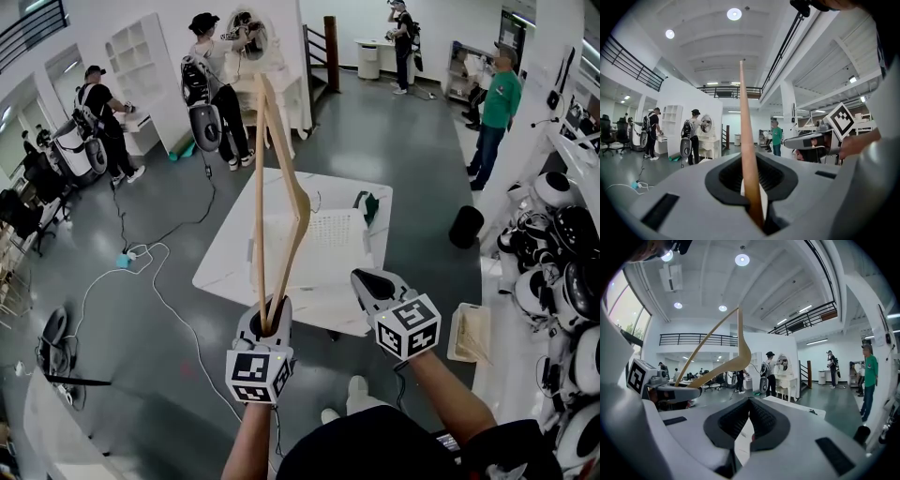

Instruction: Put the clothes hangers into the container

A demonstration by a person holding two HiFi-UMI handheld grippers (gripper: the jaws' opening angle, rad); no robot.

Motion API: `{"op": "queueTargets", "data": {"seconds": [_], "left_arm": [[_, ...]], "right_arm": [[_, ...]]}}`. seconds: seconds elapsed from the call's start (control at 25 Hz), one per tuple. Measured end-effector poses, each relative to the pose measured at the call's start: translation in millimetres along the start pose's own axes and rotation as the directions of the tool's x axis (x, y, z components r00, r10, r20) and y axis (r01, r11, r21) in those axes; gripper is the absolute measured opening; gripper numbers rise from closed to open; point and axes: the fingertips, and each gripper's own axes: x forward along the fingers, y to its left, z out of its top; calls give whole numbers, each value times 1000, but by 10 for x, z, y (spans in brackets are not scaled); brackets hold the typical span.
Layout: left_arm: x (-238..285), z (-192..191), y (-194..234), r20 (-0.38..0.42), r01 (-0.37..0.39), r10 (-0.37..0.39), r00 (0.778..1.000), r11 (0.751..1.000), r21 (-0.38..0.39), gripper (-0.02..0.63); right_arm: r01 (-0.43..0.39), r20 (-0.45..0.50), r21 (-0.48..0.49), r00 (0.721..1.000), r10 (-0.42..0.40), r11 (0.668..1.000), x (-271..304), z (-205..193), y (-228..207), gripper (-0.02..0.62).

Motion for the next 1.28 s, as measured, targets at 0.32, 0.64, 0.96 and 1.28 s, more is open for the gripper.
{"op": "queueTargets", "data": {"seconds": [0.32,0.64,0.96,1.28], "left_arm": [[244,-148,114,-54,-5,6,999,1000,4,54],[429,-374,189,-116,-17,17,993,1000,-1,52],[576,-568,217,-180,-20,25,983,999,29,52],[696,-763,249,-264,-5,26,964,997,83,54]], "right_arm": [[-12,-6,11,1000,12,1000,209,16,-176,18],[-23,-14,7,1000,23,1000,296,15,-293,18],[-42,-21,-2,999,42,999,374,3,-383,18],[-60,-19,0,998,60,998,433,14,-472,18]]}}
